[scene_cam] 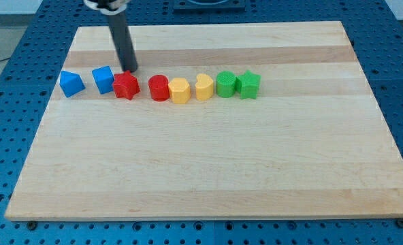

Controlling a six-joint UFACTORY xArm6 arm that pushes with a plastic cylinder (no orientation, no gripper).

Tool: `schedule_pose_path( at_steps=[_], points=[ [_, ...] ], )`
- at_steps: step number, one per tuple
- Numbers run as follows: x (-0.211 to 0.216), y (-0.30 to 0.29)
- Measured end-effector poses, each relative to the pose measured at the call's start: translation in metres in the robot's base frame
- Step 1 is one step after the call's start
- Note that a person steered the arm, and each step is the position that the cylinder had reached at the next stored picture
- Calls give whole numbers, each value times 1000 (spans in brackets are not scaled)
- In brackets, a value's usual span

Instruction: Move the blue cube close to the blue triangle

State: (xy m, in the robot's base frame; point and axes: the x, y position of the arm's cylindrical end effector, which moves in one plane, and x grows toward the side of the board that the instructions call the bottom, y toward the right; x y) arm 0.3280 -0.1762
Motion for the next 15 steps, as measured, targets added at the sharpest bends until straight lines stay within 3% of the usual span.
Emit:
schedule_pose_path(
  at_steps=[1, 4, 6, 7, 8, 12, 13, 15],
  points=[
    [4, -31],
    [24, -38],
    [-19, -1],
    [-22, -66],
    [-3, -107],
    [34, -110],
    [15, -99],
    [-31, 146]
  ],
)
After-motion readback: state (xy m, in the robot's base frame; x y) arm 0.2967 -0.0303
